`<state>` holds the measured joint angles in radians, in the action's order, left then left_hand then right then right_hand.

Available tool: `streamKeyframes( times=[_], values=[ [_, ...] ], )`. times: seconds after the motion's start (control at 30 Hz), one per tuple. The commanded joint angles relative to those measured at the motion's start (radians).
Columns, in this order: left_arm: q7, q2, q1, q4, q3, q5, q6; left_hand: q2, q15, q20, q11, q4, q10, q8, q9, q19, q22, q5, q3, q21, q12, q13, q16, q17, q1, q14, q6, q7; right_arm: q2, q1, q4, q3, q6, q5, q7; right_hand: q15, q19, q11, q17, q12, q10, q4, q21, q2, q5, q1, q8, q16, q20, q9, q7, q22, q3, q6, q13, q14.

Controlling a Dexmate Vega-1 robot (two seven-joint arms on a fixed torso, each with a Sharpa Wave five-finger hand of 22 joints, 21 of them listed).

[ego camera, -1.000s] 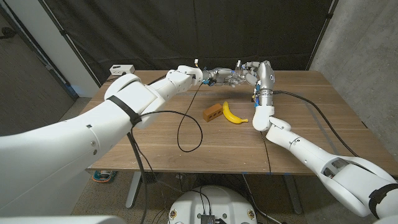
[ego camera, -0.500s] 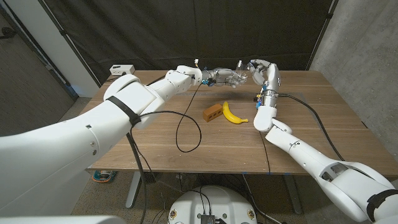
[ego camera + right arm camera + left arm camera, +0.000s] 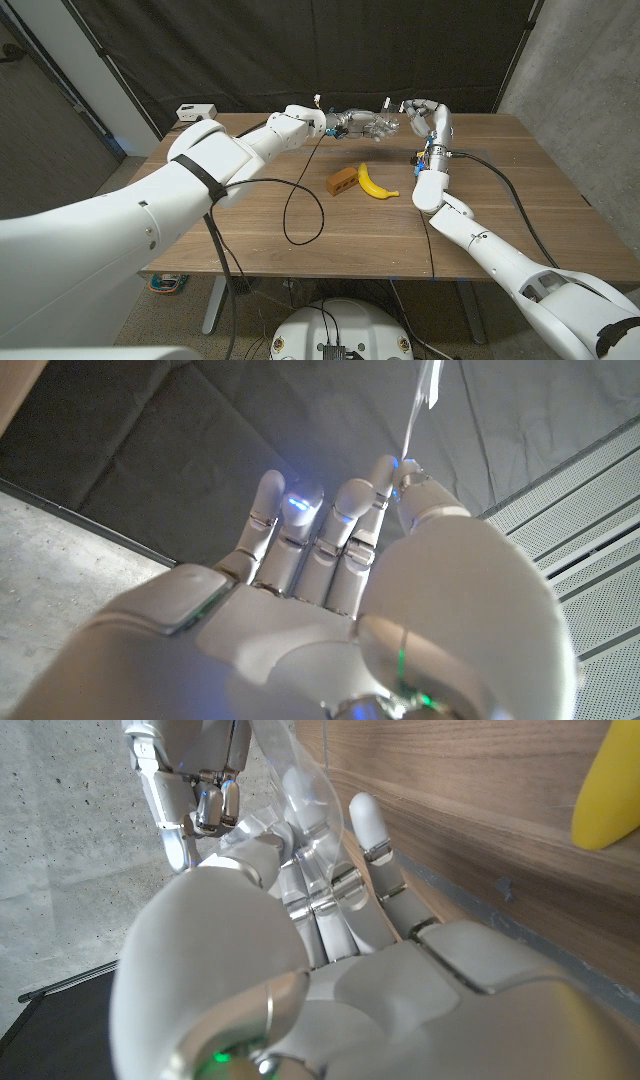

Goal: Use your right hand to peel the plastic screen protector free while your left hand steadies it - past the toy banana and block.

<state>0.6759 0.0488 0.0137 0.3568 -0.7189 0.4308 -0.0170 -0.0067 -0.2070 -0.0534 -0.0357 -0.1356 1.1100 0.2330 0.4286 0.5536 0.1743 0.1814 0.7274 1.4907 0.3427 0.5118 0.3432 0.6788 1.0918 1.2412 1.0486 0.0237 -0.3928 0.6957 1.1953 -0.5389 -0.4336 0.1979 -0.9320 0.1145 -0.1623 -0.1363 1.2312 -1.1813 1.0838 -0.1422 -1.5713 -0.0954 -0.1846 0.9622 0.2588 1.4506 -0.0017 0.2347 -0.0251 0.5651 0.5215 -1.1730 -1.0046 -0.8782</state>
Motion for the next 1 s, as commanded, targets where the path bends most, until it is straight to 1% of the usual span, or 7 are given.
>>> streamKeyframes(
  times=[0.03,0.37,0.53,0.7,0.87,0.93,1.0],
  values=[
    [-0.024,0.003,0.004,-0.001,-0.007,-0.01,0.002,0.004,-0.008,-0.107,-0.09,0.0,0.111,0.002,0.003,-0.004,0.003,0.004,0.004,0.005,-0.004,0.002,-0.004,0.004,0.005,0.003,0.07,0.061,0.003,0.003,-0.012,0.021,-0.05,-0.012,0.046,0.098,-0.01,0.0,0.0,-0.016,0.006,-0.001,0.002,0.005,-0.001,0.002,0.007,0.005,0.005,0.003,0.001,-0.001,0.006,-0.017,-0.023,-0.012],
    [-0.059,0.01,0.007,-0.002,-0.01,-0.01,0.014,0.005,-0.008,-0.106,-0.092,0.0,0.111,0.001,0.003,-0.005,0.003,0.004,0.004,0.005,-0.006,0.002,-0.005,0.004,0.005,0.003,0.069,0.058,0.004,-0.001,-0.006,0.021,-0.029,-0.016,0.092,0.097,0.001,-0.004,0.002,-0.015,0.006,-0.003,0.005,-0.001,0.002,-0.005,0.004,0.006,0.006,0.002,-0.002,-0.001,0.008,-0.012,-0.023,-0.011],
    [-0.067,0.011,0.008,-0.003,-0.013,-0.01,0.019,0.003,-0.008,-0.106,-0.092,-0.001,0.111,0.0,0.003,-0.006,0.003,0.004,0.003,0.005,-0.006,0.003,-0.005,0.004,0.006,0.003,0.069,0.059,0.025,-0.022,-0.051,0.016,-0.056,-0.008,0.072,0.098,0.002,-0.009,0.002,-0.008,0.005,-0.008,0.004,-0.004,-0.001,-0.002,0.001,0.008,0.004,0.001,-0.002,-0.001,0.012,-0.007,-0.013,-0.012],
    [-0.083,0.013,0.007,-0.004,-0.015,-0.009,0.029,0.005,-0.008,-0.106,-0.092,0.0,0.113,0.0,0.003,-0.006,0.003,0.004,0.003,0.005,-0.006,0.004,-0.005,0.004,0.005,0.004,0.069,0.063,0.041,-0.04,-0.083,0.009,-0.065,-0.003,0.059,0.1,-0.014,-0.021,0.003,-0.016,0.008,-0.028,-0.001,0.019,-0.011,0.056,0.002,0.017,-0.004,-0.001,-0.007,0.0,0.039,-0.014,-0.026,-0.021],
    [-0.096,0.014,0.008,-0.004,-0.016,-0.008,0.034,0.004,-0.008,-0.106,-0.093,0.0,0.114,0.0,0.005,-0.005,0.003,0.004,0.003,0.005,-0.008,0.001,-0.005,0.006,0.005,0.004,0.069,0.06,0.053,-0.061,-0.12,-0.002,-0.079,0.013,0.035,0.1,-0.014,-0.027,0.003,-0.019,0.009,-0.034,-0.002,0.026,-0.011,0.089,0.0,0.023,-0.003,-0.005,-0.012,0.002,0.052,-0.015,-0.033,-0.029],
    [-0.106,0.015,0.009,-0.005,-0.017,-0.008,0.037,0.005,-0.008,-0.106,-0.093,0.0,0.113,0.0,0.005,-0.006,0.003,0.005,0.003,0.005,-0.009,0.002,-0.005,0.006,0.005,0.005,0.07,0.062,0.057,-0.073,-0.144,-0.009,-0.097,0.023,0.02,0.101,-0.019,-0.031,0.002,-0.028,0.018,-0.036,-0.005,0.036,-0.009,0.117,0.008,0.028,-0.01,-0.007,-0.016,0.005,0.064,-0.038,-0.044,-0.036],
    [-0.118,0.016,0.009,-0.004,-0.019,-0.009,0.039,0.004,-0.008,-0.106,-0.093,0.0,0.114,0.0,0.004,-0.005,0.003,0.005,0.004,0.005,-0.008,0.001,-0.005,0.006,0.005,0.005,0.071,0.062,0.056,-0.079,-0.151,-0.016,-0.091,0.04,0.005,0.1,-0.019,-0.028,0.002,-0.047,0.03,-0.037,-0.006,0.034,-0.004,0.139,0.018,0.031,-0.015,-0.009,-0.009,0.01,0.073,-0.067,-0.069,-0.04]
  ],
)
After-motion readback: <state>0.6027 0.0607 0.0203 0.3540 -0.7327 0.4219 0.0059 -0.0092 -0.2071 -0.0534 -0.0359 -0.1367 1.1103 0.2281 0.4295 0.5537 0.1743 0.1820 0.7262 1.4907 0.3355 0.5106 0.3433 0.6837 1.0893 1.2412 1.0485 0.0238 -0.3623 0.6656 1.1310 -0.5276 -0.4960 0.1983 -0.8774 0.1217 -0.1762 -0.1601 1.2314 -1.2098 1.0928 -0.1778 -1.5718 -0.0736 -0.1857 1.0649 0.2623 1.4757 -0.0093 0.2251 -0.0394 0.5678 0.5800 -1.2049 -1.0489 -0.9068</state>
